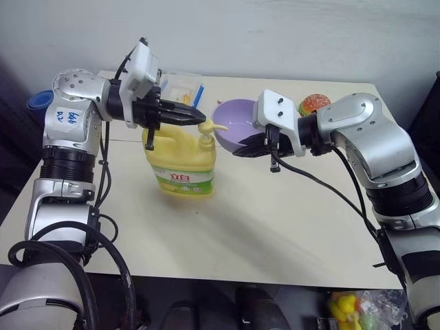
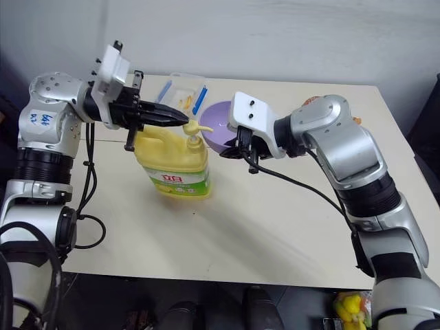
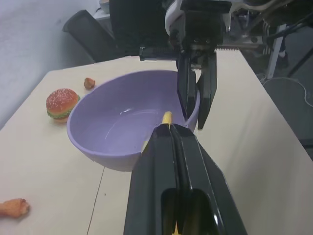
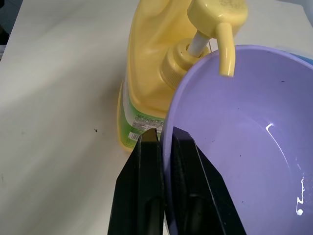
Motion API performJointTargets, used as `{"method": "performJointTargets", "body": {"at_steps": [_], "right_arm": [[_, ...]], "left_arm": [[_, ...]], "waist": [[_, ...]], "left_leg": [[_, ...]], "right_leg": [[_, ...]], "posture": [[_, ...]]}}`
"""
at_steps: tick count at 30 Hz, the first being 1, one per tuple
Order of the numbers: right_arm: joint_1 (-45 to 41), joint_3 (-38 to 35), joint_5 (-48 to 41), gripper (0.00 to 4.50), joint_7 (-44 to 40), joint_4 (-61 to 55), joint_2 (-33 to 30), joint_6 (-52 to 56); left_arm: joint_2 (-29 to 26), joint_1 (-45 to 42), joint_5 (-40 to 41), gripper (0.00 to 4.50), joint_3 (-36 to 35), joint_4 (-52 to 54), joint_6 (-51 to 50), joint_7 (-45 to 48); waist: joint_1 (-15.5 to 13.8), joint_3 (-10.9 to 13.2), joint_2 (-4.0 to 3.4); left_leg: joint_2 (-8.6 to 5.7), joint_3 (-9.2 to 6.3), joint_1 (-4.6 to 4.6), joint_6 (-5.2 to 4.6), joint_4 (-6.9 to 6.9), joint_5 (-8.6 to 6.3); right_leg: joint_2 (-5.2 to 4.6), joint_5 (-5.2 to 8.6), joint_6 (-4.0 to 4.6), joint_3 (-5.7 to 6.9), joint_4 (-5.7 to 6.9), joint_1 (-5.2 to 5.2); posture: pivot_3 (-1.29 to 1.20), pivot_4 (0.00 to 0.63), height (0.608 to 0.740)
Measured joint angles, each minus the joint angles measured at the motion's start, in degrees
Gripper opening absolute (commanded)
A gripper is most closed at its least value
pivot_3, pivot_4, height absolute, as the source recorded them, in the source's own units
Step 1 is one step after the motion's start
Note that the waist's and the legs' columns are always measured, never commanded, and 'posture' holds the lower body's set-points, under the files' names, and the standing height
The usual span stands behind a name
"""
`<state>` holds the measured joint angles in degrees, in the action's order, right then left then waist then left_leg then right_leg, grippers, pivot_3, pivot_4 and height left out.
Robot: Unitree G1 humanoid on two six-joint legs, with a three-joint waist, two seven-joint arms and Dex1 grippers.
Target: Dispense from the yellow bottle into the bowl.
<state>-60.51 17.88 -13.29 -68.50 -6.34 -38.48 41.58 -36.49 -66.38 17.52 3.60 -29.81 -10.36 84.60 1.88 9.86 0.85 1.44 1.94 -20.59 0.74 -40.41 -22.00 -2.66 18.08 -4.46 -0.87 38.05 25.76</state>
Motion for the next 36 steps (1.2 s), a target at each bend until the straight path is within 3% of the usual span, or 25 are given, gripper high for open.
{"method": "performJointTargets", "body": {"at_steps": [15,36], "right_arm": [[0.0,0.0,0.7,0.00,-0.7,-0.1,-0.1,-0.4],[2.9,0.0,1.2,0.00,-0.6,-2.1,-1.0,-1.3]], "left_arm": [[2.8,-2.2,-1.3,0.01,0.1,-2.7,1.6,-0.4],[1.6,-1.3,-3.2,0.01,0.0,-1.9,4.2,0.4]], "waist": [[-0.1,0.0,0.00],[-0.1,0.0,0.00]], "left_leg": [[-0.01,-0.02,-0.04,-0.01,-0.16,0.00],[-0.01,-0.05,-0.05,-0.01,-0.24,-0.01]], "right_leg": [[0.00,0.00,0.00,0.05,0.14,-0.01],[-0.02,0.00,0.00,0.05,0.20,-0.01]], "posture": [[0.00,0.150,0.740],[0.00,0.150,0.740]]}}
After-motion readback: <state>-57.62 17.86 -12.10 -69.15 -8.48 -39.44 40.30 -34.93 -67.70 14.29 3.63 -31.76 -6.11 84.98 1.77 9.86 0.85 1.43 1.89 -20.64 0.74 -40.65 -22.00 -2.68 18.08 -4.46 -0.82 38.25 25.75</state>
